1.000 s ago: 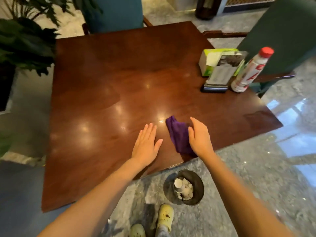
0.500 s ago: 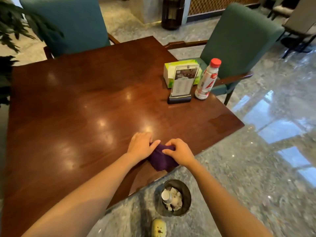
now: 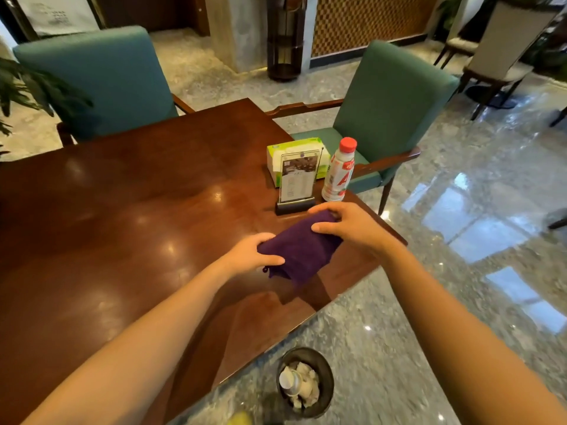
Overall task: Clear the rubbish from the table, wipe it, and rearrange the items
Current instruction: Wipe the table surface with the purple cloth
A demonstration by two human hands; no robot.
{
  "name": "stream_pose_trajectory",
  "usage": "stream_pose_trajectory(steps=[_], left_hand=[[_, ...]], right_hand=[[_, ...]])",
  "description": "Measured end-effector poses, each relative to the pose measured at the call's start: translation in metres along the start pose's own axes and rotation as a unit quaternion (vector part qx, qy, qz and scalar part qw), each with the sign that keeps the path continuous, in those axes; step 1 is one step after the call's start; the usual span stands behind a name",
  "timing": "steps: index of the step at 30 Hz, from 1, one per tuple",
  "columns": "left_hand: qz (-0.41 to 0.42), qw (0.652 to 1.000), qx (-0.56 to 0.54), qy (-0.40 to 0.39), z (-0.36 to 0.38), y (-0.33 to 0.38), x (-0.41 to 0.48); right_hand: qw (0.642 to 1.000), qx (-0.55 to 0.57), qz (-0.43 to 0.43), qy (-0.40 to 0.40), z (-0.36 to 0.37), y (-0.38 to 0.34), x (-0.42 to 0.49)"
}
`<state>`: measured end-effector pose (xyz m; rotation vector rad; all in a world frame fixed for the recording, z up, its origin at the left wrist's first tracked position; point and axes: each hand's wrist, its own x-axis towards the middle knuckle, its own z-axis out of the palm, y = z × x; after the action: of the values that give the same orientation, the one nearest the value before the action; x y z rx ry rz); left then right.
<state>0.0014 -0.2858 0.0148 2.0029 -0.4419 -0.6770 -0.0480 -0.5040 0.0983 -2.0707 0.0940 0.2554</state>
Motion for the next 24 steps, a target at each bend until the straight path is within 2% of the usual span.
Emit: stream_pose_trajectory(steps=[3,5,9,14,24], left_hand=[[-0.011,0.995,-0.097,-0.007,0.000,0.009,0.012],[-0.027,0.986,-0.162,-0.024,0.005,0.018,0.023],[-0.064,0.974,-0.209,-0.055,0.022,0.039,0.047],[-0.117,0.952,-0.271,-0.078,0.053,0.065,0.070],[-0.176,0.929,-0.326,0.014,0.129,0.062,0.131]], right_hand=[[0.999,-0.016,0.043,-0.005,-0.021,0.008,-0.002],[0.997,0.002,0.076,0.024,-0.030,0.019,-0.005],[0.984,0.041,0.135,0.109,-0.046,0.037,-0.011],[0.972,0.037,0.175,0.155,-0.070,0.048,-0.024],[0.958,0.046,0.198,0.200,-0.114,0.120,0.001]])
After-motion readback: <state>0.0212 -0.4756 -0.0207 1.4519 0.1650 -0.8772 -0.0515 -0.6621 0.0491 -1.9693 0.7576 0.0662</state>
